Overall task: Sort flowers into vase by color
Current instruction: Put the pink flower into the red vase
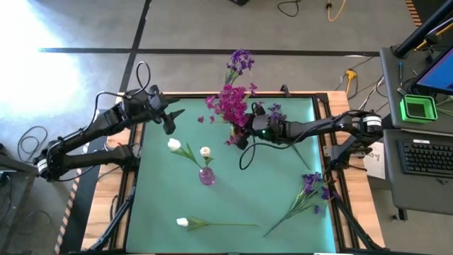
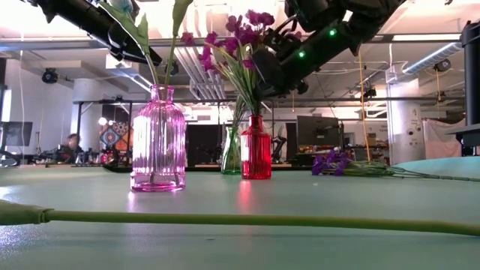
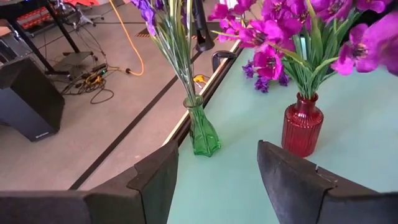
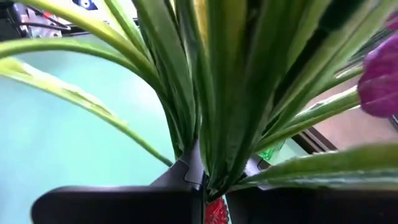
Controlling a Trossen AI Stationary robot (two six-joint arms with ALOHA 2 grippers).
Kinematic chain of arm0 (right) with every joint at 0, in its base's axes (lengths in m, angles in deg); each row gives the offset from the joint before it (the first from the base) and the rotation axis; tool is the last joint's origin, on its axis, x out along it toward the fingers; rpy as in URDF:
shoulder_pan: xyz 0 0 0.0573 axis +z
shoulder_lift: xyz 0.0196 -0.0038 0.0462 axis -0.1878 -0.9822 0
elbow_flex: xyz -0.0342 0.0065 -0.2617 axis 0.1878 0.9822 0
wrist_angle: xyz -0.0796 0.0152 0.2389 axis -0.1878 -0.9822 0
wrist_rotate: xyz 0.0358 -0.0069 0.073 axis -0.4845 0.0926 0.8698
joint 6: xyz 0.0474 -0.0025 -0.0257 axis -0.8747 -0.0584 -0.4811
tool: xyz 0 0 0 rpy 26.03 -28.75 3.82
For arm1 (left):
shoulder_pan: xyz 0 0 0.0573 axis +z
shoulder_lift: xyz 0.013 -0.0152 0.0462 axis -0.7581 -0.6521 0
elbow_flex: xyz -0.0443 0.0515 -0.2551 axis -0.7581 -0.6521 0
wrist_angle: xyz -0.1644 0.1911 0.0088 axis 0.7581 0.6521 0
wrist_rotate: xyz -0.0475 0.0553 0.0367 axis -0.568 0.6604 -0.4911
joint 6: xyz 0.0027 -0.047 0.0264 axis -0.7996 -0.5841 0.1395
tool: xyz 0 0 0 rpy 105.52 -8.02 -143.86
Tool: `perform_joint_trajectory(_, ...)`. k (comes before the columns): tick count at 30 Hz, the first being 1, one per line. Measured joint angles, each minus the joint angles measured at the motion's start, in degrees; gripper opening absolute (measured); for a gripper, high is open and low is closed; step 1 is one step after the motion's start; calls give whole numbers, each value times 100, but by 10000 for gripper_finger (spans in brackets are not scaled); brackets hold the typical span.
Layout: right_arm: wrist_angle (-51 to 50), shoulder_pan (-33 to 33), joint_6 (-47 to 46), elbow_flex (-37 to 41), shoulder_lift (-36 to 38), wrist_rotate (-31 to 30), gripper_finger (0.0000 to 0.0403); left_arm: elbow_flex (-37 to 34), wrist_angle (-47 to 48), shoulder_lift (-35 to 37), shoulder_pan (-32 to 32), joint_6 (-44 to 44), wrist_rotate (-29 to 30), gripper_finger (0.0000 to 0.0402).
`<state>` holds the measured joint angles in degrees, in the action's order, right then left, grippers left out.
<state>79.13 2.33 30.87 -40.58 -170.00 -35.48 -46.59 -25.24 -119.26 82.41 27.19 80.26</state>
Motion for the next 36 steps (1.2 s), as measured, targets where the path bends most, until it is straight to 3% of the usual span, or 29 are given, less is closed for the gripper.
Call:
perform_joint_trajectory(11,-55,15,-66,13,182,15,33,0,75,0,0,0,3,207)
perform_joint_trajectory(15,-53,74,-137,13,250,13,62,0,73,0,0,0,3,207)
perform_joint_trajectory(26,-370,201,-258,11,423,-111,186,0,67,0,1,-22,5,207)
perform_joint_trajectory(31,-455,199,-285,9,644,-289,202,0,57,0,0,-22,5,207)
perform_joint_trajectory(36,-463,200,-271,7,721,-289,190,0,53,0,-1,-24,8,207)
